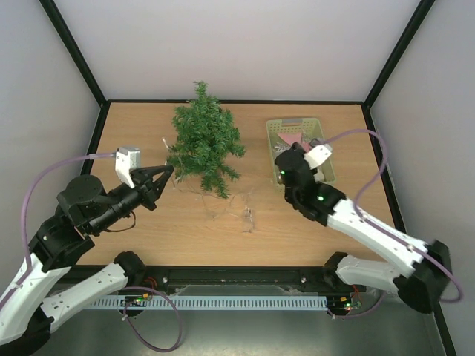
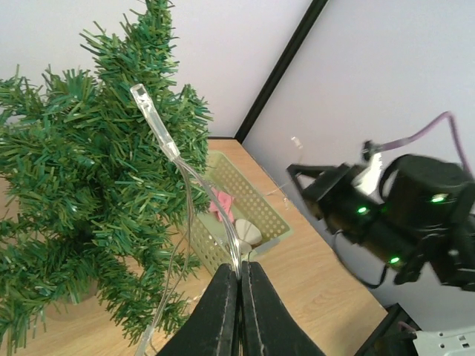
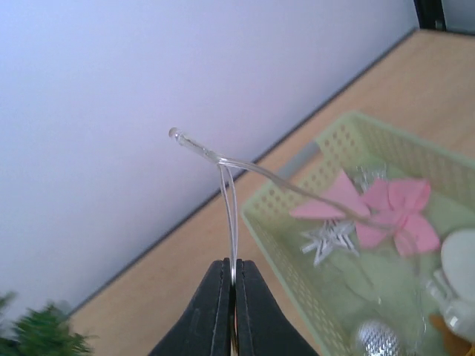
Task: Decorate the small christmas tree
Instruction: Pick up the decoration item from the storage box.
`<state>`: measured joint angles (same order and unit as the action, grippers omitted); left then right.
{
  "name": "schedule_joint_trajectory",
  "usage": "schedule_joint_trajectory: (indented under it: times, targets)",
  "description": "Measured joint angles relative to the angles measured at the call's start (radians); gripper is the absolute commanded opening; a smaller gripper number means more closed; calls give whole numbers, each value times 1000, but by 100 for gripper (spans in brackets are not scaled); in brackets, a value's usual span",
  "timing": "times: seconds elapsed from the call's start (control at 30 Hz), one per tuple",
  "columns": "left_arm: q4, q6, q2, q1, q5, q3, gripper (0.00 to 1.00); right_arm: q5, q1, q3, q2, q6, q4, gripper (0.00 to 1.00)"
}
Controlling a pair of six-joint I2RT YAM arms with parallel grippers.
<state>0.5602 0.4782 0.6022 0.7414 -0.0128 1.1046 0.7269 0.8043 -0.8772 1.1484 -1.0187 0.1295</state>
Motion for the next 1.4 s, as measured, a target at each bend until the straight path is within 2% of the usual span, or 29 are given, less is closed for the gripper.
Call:
schedule_joint_trajectory:
  times: [0.13, 0.47, 0.6, 0.87, 1.07, 1.1, 1.2, 1.3, 1.4]
  targets:
    - [-5, 1, -2, 0, -26, -2, 2, 25, 0, -6, -187, 130, 0, 2]
    - [-83, -20, -24, 0, -137, -70, 2, -24, 0, -40, -447, 430, -85, 2]
    - [-99, -26, -25, 0, -160, -76, 2, -77, 0, -78, -477, 484, -115, 2]
    - [17, -22, 39, 0, -23, -69, 2, -269, 0, -129, -489, 534, -132, 2]
    - [28, -20, 13, 0, -49, -97, 4, -349, 0, -144, -484, 558, -136, 2]
    - [28, -17, 4, 0, -55, -100, 6, -364, 0, -161, -478, 564, -135, 2]
    - [19, -2, 3, 0, -66, -100, 23, -406, 0, -206, -470, 579, -137, 2]
    - [17, 11, 17, 0, -66, -100, 46, -445, 0, -247, -470, 598, -142, 2]
    - [18, 16, 31, 0, -63, -97, 57, -481, 0, -299, -464, 619, -143, 2]
